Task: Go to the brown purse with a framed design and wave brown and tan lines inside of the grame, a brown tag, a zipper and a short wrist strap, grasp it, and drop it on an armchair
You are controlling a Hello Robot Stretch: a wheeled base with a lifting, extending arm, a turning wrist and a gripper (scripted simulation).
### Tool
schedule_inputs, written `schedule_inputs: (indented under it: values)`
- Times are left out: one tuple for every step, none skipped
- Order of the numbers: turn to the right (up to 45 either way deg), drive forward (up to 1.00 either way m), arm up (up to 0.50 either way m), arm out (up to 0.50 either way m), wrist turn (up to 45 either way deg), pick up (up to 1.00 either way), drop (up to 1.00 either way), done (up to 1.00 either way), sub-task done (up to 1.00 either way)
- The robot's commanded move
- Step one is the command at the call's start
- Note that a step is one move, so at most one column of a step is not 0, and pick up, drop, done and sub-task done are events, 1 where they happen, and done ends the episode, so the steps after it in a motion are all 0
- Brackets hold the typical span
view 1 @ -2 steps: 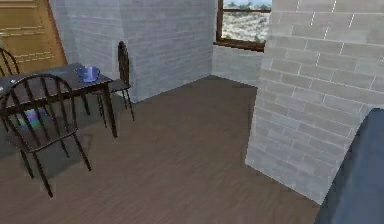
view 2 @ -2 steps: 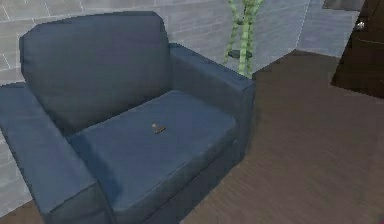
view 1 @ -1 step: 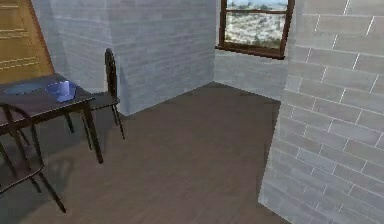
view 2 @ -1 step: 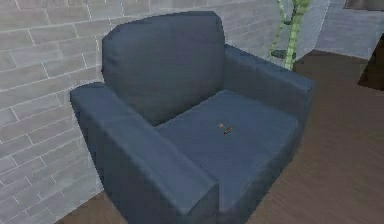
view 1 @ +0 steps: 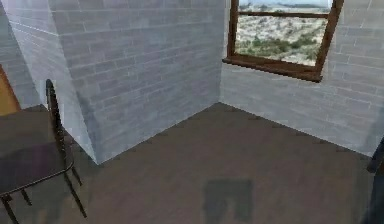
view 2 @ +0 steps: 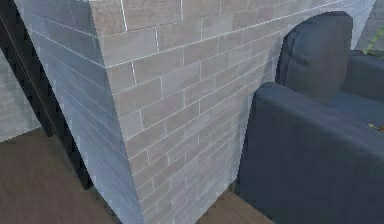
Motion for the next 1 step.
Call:
schedule_inputs:
  values:
    - [6.0,0.0,0.0,0.0,0.0,0.0,0.0,0.0,0.0]
